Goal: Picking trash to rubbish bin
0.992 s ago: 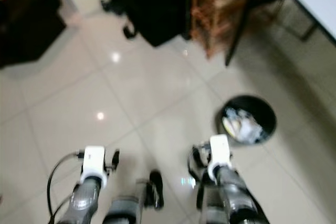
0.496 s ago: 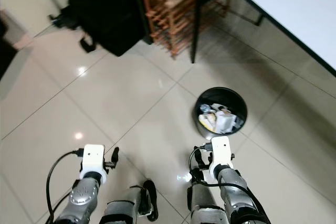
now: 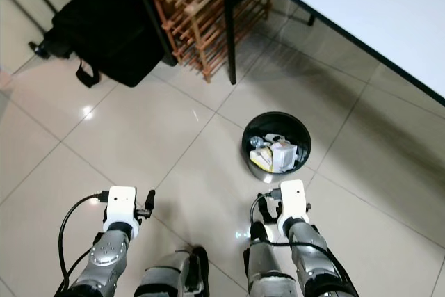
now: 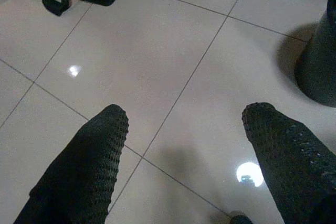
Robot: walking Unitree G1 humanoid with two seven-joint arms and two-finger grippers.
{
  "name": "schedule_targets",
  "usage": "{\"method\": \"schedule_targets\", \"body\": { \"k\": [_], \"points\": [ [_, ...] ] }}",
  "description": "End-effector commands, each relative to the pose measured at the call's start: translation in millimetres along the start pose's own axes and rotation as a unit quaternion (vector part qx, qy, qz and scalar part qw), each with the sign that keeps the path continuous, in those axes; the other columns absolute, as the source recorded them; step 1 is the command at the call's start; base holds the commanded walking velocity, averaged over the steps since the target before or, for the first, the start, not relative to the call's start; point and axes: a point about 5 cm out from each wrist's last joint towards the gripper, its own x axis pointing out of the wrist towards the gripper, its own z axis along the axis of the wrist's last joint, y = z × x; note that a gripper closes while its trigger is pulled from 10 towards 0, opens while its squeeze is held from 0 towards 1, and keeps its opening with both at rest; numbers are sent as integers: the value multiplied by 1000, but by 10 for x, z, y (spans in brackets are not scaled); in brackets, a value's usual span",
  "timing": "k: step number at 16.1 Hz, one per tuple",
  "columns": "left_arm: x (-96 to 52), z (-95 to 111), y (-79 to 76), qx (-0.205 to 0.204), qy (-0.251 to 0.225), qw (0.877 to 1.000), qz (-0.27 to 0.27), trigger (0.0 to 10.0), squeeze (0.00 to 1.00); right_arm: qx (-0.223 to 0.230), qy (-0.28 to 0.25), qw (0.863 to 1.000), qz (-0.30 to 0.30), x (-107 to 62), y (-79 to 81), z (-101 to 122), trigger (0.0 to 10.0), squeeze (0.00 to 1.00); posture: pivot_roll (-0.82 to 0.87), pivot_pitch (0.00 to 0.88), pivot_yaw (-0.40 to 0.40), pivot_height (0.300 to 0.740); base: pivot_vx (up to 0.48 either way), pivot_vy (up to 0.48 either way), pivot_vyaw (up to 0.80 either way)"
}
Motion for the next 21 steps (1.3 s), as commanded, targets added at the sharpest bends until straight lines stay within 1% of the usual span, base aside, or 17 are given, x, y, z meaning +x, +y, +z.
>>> {"method": "schedule_targets", "body": {
  "k": [1, 8, 10, 11, 12, 14, 21],
  "points": [
    [-87, -181, 36, 19, 41, 999, 5, 10000, 0, 6, 28, 1000, -1, -47, 24, -143, 10000, 0, 44, 332, 114, 740, 0, 0, -800],
    [-86, -187, 34, 25, 44, 999, 7, 10000, 0, 5, 29, 1000, -1, -47, 25, -148, 10000, 0, 45, 332, 111, 740, 0, 0, -800],
    [-86, -197, 39, 35, 48, 998, 9, 10000, 0, 5, 29, 1000, 0, -47, 24, -147, 10000, 0, 45, 332, 112, 740, 0, -463, -800],
    [-90, -204, 39, 22, 50, 998, 14, 10000, 0, 5, 28, 1000, -1, -46, 23, -146, 10000, 0, 45, 332, 112, 740, 0, 0, -800],
    [-90, -203, 39, 19, 49, 998, 15, 10000, 0, 5, 28, 1000, -1, -46, 23, -144, 10000, 0, 45, 333, 111, 740, 0, 0, -800],
    [-87, -197, 39, 26, 48, 998, 12, 10000, 0, 5, 28, 1000, -1, -44, 25, -143, 10000, 0, 45, 333, 112, 740, 0, 0, -800],
    [-78, -187, 53, 27, 46, 998, 14, 10000, 0, 6, 27, 1000, 0, -41, 33, -141, 10000, 0, 44, 329, 117, 740, 0, 0, -800]
  ]
}}
